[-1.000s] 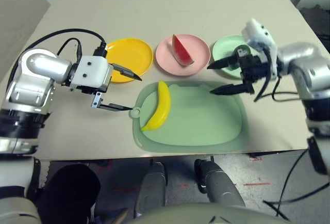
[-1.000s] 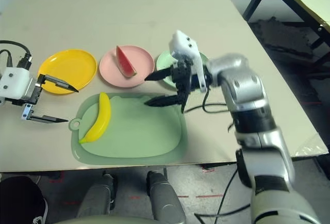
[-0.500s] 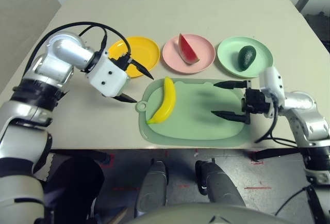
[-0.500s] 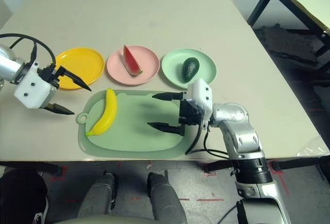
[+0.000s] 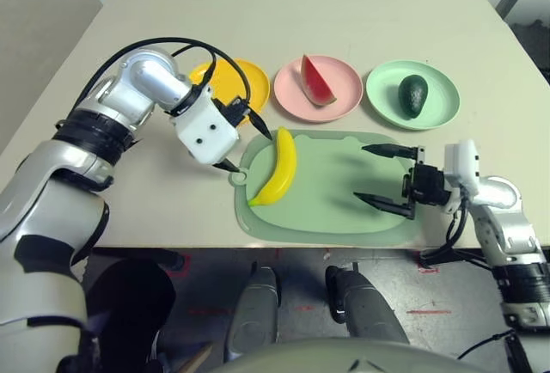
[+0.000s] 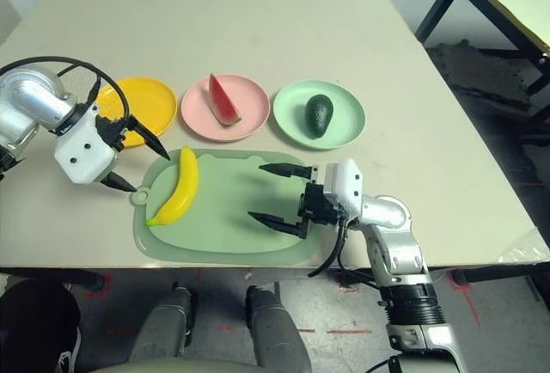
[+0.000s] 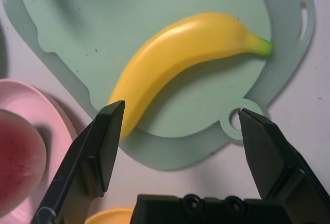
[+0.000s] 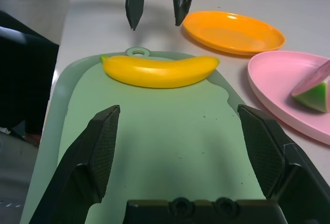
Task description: Place the fruits into color-matched plates.
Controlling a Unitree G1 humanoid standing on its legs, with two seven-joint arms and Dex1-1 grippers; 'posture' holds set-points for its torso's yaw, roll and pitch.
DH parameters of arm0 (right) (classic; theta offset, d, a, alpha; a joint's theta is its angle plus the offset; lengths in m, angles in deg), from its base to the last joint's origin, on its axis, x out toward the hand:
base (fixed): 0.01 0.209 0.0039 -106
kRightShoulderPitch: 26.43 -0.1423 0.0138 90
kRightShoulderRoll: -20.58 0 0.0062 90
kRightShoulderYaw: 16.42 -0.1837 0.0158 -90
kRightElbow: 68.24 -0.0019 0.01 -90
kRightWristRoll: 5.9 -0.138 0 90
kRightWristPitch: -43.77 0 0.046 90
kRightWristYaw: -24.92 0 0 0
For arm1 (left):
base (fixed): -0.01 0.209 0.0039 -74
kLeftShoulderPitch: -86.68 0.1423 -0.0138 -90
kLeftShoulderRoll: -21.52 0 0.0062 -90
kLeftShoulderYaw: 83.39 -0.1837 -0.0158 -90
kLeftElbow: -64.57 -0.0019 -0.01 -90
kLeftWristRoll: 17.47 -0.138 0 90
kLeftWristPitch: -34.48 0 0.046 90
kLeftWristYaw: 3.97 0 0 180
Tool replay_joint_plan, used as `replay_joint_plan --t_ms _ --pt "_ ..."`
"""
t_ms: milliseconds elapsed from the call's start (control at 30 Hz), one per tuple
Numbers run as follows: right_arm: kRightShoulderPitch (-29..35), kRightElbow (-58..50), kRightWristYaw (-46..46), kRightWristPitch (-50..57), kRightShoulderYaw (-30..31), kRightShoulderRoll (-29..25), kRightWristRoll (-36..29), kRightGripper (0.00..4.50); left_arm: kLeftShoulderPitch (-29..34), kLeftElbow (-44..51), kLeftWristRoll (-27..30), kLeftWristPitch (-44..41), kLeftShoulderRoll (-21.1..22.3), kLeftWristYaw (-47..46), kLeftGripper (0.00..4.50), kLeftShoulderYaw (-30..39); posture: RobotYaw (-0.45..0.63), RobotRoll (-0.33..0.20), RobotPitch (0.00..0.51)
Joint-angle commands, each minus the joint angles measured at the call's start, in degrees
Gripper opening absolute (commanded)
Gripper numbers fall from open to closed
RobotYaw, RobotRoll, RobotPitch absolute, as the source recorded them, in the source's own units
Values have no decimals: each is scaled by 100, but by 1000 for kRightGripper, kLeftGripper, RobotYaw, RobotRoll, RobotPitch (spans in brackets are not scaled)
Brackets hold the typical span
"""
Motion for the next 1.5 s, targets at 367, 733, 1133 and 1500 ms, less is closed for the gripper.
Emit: replay_joint_plan --t_ms 367,733,1133,1500 --pt "286 -471 -258 218 142 -108 -33 4449 -444 -442 -250 193 -663 62 4500 -698 -5 0 248" --pt "449 -826 -462 409 189 -161 -60 4449 -433 -1365 -1333 703 -1414 62 4500 -427 -32 0 250" --pt "618 -977 -483 444 273 -237 -22 4449 -456 -1817 -1904 785 -1969 62 4500 194 -36 0 253" --pt "643 -983 -436 392 299 -318 -24 4449 -194 -1439 -1854 123 -1886 62 4500 185 -30 0 244"
